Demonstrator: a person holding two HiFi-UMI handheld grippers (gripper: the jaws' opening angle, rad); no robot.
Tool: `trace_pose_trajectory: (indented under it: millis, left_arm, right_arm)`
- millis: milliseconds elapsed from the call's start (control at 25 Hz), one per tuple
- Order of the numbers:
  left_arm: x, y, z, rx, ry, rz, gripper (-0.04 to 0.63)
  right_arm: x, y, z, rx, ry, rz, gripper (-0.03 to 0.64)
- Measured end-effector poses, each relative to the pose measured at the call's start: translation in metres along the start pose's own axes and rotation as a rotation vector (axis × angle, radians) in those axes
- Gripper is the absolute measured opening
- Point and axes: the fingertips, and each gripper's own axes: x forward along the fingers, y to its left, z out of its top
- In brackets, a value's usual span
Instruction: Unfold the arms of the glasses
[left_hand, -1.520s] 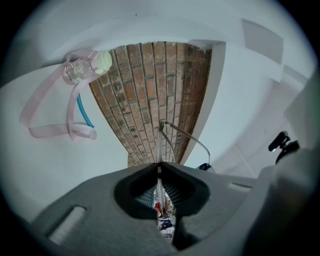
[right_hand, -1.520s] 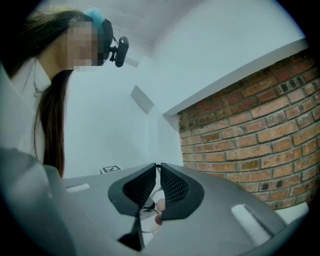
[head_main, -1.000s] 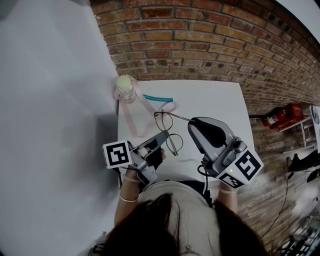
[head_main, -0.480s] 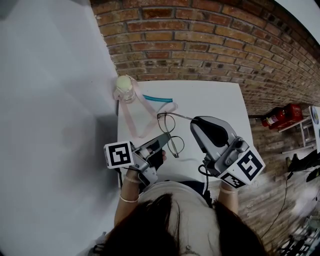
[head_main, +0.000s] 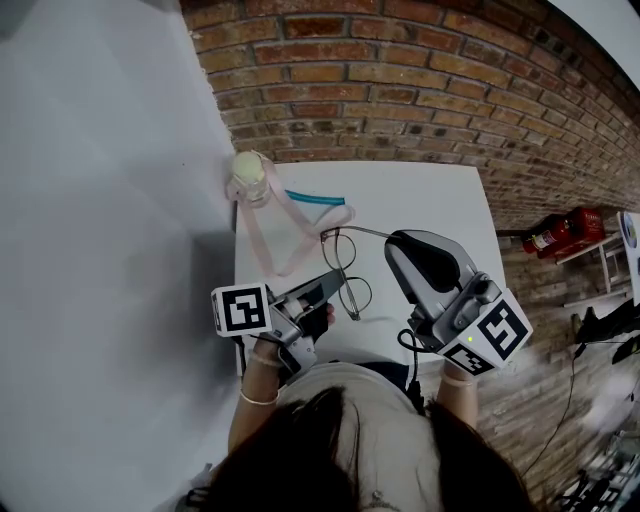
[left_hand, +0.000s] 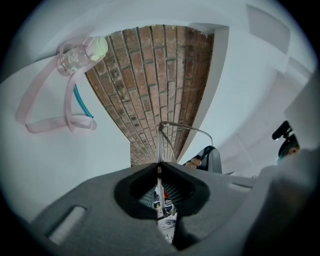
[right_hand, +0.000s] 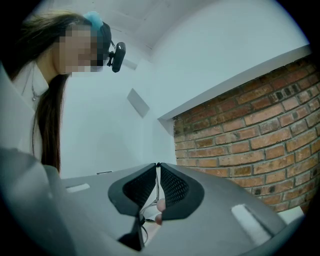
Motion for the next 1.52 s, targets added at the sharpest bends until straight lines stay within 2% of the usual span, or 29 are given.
trace_pose_trajectory:
  millis: [200,320,480,680,760,880,1000,1120,1240,1360,1520]
  left_arm:
    - [0.002,0.002,-0.004,0.001,0.019,0.005,0.023]
    - [-0.001,0.011,-0.004,0.061,0.042,0.048,0.023]
    - [0.005,0.001,-0.009,-0.002,0.034,0.004,0.023]
    - [0.0,0.016,-0.008,0.101,0.077,0.078,0.023]
    - [0.001,0.015,-0.009,0.089,0.079,0.068,0.023]
    - [0.005,0.007,-0.014,0.016,0.067,0.024,0.023]
    - [0.002,0.017,-0.012,0.088,0.094,0.068,0.023]
    - [0.001,0.021,-0.012,0.104,0.105,0.077,0.023]
    - [0.003,0.018,-0.012,0.079,0.093,0.06,0.023]
    - [0.007,0.007,-0.012,-0.007,0.053,0.001,0.022]
    - [0.007,0.004,-0.008,-0.029,0.02,-0.024,0.023]
  right_arm:
    - [-0.001,-0.003,0.001,-0.002,-0.002,-0.009,0.035]
    - [-0.003,-0.005,0.002,-0.001,-0.003,-0.014,0.035]
    - [-0.005,-0.007,0.003,-0.003,-0.004,-0.019,0.035]
    - [-0.006,-0.01,0.004,-0.003,-0.01,-0.027,0.035]
    - [-0.006,-0.01,0.004,-0.002,-0.013,-0.028,0.037]
    - [-0.006,-0.012,0.004,-0.003,-0.017,-0.033,0.037]
    - [-0.005,-0.014,0.003,-0.005,-0.018,-0.039,0.037]
    - [-0.005,-0.014,0.002,-0.006,-0.02,-0.04,0.038]
    - [-0.005,-0.014,0.002,-0.007,-0.021,-0.037,0.038]
    - [-0.006,-0.012,0.002,-0.006,-0.023,-0.03,0.038]
    - [-0.007,-0.009,0.001,-0.003,-0.025,-0.017,0.04]
